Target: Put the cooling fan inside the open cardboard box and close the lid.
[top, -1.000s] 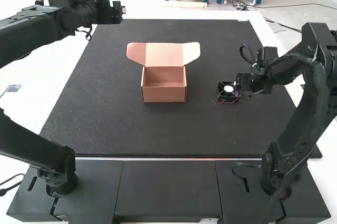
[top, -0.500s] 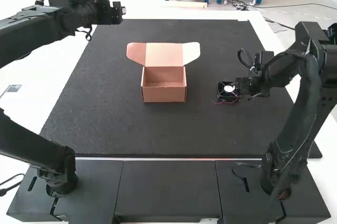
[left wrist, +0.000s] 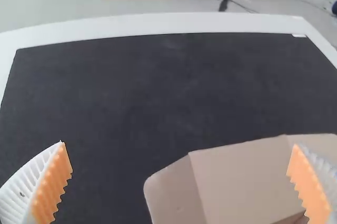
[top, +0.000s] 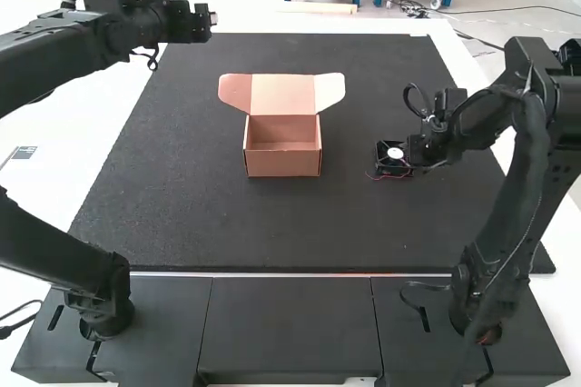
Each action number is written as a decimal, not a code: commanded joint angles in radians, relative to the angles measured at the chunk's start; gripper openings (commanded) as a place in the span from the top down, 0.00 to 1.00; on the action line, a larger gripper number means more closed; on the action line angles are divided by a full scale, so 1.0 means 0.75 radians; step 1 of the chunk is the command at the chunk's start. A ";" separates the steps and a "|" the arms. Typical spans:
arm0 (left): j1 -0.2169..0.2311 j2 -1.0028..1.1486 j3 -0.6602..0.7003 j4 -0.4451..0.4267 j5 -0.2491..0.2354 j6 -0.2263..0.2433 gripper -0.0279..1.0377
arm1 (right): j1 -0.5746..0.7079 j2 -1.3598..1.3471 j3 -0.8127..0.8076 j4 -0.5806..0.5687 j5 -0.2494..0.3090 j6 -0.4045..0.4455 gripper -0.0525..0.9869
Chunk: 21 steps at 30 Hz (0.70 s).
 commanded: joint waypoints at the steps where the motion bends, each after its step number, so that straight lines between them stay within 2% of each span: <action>1: 0.013 -0.012 0.018 0.008 0.002 0.030 0.07 | 0.024 0.064 -0.020 -0.032 0.021 -0.054 0.82; 4: 0.035 -0.012 0.018 0.010 0.002 0.032 0.07 | 0.046 0.084 -0.020 -0.036 0.004 -0.121 0.97; 7: 0.056 -0.012 0.018 0.012 0.002 0.032 0.07 | 0.064 0.103 -0.016 -0.064 0.002 -0.171 0.97; 13: 0.074 -0.012 0.002 0.012 0.002 0.041 0.07 | 0.054 0.094 0.006 -0.087 -0.026 -0.199 0.97; 17: 0.078 -0.016 -0.019 0.008 0.002 0.057 0.07 | 0.042 0.008 0.100 -0.189 -0.114 -0.195 0.97; 21: 0.078 -0.024 -0.047 0.010 0.002 0.055 0.07 | -0.040 -0.114 0.194 -0.291 -0.192 -0.191 0.98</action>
